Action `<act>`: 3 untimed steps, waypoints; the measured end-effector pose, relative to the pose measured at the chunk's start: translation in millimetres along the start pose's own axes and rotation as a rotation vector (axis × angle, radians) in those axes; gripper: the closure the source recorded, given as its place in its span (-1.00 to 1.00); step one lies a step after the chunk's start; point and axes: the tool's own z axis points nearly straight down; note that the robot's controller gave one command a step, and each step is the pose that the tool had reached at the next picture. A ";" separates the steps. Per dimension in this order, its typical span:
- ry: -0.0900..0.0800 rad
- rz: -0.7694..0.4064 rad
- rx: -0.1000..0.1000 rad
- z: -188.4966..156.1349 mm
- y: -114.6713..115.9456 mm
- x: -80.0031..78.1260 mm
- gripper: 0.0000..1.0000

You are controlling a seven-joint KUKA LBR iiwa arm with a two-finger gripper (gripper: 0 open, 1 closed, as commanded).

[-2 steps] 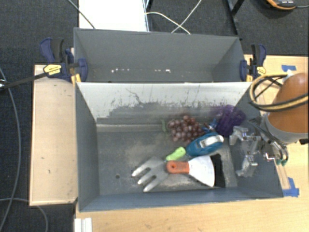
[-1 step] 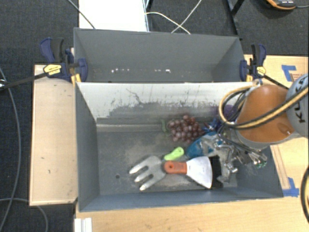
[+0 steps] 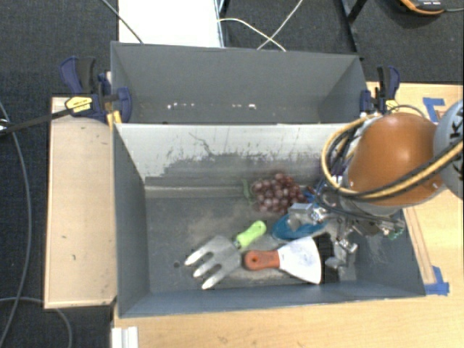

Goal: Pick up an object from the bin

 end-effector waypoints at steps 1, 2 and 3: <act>0.006 0.102 -0.005 55.2 34.2 -54.2 -1.00; -0.001 -0.217 0.003 84.5 63.4 -40.6 -1.00; 0.004 0.307 -0.002 85.5 -9.7 11.6 1.00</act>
Offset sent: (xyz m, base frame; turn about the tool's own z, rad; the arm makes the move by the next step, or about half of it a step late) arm -0.0100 0.0741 -0.0852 -0.2196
